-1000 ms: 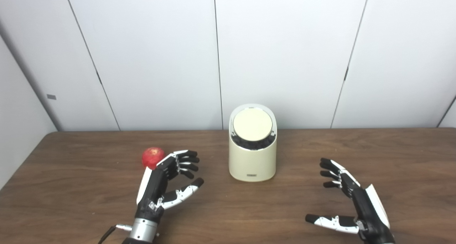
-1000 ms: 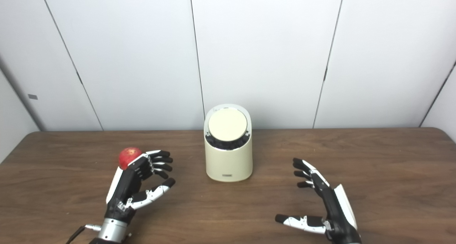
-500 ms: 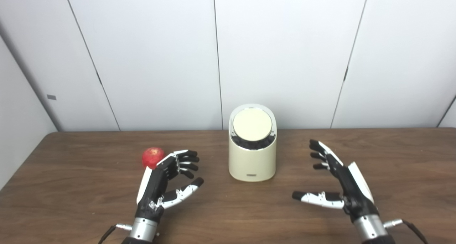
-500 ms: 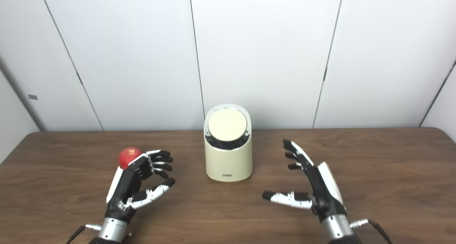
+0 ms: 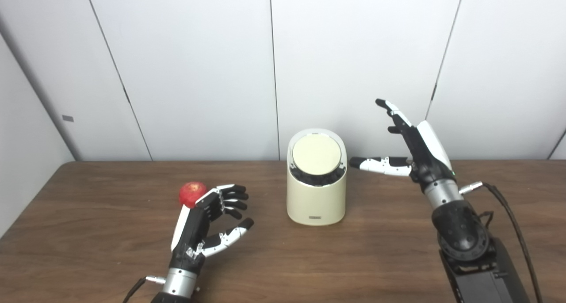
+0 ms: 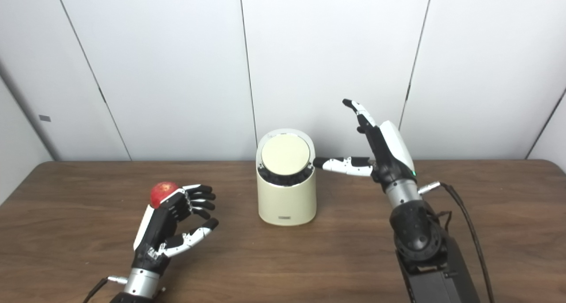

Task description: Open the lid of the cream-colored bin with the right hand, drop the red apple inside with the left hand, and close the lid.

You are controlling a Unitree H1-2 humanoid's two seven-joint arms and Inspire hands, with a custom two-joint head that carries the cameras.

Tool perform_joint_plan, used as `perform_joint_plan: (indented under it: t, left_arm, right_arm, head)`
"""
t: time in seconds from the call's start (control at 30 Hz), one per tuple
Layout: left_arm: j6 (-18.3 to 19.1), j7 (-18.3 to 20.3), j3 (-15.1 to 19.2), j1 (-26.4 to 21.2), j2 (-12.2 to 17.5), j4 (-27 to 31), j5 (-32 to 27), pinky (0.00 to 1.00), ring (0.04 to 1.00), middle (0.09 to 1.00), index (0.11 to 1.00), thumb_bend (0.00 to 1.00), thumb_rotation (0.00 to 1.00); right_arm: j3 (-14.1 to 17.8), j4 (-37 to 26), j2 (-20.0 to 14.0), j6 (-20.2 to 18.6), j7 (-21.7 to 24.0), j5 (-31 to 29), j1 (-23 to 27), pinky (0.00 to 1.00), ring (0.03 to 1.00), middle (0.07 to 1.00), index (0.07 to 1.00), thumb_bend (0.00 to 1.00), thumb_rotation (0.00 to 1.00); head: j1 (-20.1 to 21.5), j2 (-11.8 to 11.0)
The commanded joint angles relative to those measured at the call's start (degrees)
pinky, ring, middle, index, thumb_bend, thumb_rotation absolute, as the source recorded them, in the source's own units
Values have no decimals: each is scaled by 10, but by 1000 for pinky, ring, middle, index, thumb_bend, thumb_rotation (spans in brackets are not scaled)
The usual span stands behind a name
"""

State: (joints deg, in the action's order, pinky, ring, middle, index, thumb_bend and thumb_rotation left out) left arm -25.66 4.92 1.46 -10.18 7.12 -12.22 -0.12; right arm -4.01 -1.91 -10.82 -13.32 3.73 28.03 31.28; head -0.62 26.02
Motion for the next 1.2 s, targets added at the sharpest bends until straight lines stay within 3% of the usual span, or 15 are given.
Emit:
perform_joint_plan:
  t: [0.0, 0.1, 0.3, 0.53, 0.7, 1.17]
  left_arm:
    - [-12, -7, -2, 16, -2, -32, 6, 514, 604, 666, 695, 570, 0]
    - [-12, -8, -2, 16, -2, -32, 7, 512, 602, 663, 692, 571, 0]
    - [-12, -5, -4, 16, -5, -33, 4, 509, 606, 671, 699, 566, 0]
    - [-12, -4, -6, 18, -9, -24, 1, 510, 608, 671, 695, 571, 0]
    - [-12, -8, -7, 18, -10, -19, 7, 508, 605, 669, 694, 570, 0]
    - [-12, -7, -9, 19, -13, -15, 7, 512, 599, 667, 698, 578, 0]
  right_arm:
    - [-3, -15, -6, -23, 15, -2, 53, 796, 909, 960, 936, 840, 442]
    - [-5, -7, -4, -45, 27, -12, 76, 750, 891, 971, 943, 828, 387]
    - [-33, -4, -5, -81, 40, 3, 102, 657, 870, 966, 944, 862, 389]
    - [-66, -12, -5, -94, 41, 28, 104, 743, 904, 958, 956, 819, 379]
    - [-85, -1, -3, -95, 35, 55, 104, 712, 882, 949, 947, 864, 364]
    - [-100, 36, 1, -94, 35, 65, 118, 741, 915, 958, 944, 885, 345]
  head:
    - [-1, 0]
    - [-1, 0]
    - [-2, 4]
    - [-6, 7]
    - [-9, 9]
    - [-11, 12]
